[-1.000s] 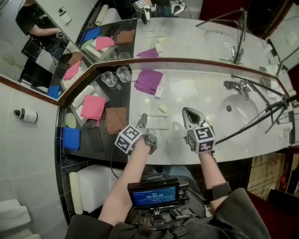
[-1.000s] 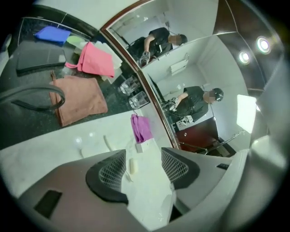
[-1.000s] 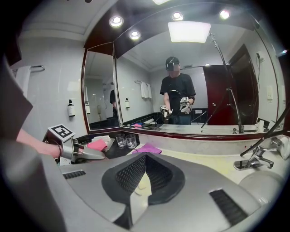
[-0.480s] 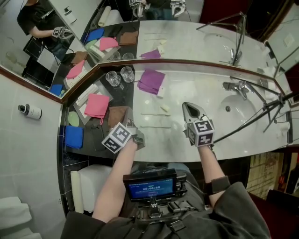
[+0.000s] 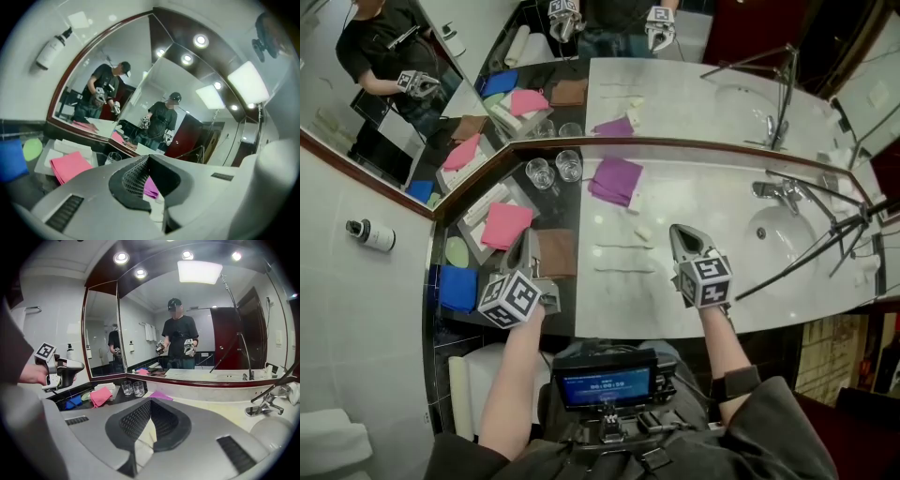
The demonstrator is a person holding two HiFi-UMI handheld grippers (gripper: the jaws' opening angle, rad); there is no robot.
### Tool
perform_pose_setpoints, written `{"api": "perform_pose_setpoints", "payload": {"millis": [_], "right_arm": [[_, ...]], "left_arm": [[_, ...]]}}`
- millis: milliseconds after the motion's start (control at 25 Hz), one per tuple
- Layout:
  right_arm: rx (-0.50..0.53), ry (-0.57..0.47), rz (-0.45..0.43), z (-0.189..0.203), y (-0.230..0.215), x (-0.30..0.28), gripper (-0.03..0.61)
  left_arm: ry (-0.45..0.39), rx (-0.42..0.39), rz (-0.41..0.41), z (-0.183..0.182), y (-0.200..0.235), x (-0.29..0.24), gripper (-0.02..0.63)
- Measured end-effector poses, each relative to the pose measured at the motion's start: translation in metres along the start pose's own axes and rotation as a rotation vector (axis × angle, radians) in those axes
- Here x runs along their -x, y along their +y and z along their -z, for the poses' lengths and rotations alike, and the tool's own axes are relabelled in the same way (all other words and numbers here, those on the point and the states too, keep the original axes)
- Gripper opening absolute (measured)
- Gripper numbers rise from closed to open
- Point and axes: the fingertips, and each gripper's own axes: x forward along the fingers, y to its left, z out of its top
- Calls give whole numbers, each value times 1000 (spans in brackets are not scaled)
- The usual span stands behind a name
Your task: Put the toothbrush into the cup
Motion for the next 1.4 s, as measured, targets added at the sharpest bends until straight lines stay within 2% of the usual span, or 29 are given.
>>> {"api": "perform_pose_setpoints", "payload": {"millis": [200, 320, 720, 1160, 1400], "right_arm": [[-3, 12, 9, 7, 6, -9, 2], [-9, 20, 14, 9, 12, -14, 2], [-22, 58, 24, 22, 30, -27, 2], [-7, 90, -5, 30, 40, -38, 2], [72, 139, -34, 39, 46, -46, 31]], "left_arm": [[18, -330, 28, -21, 7, 8, 0], [26, -420, 46, -28, 13, 12, 0], [75, -536, 89, -23, 28, 10, 0], [76, -499, 98, -19, 31, 6, 0], [94, -489, 88, -11, 36, 5, 0]]}}
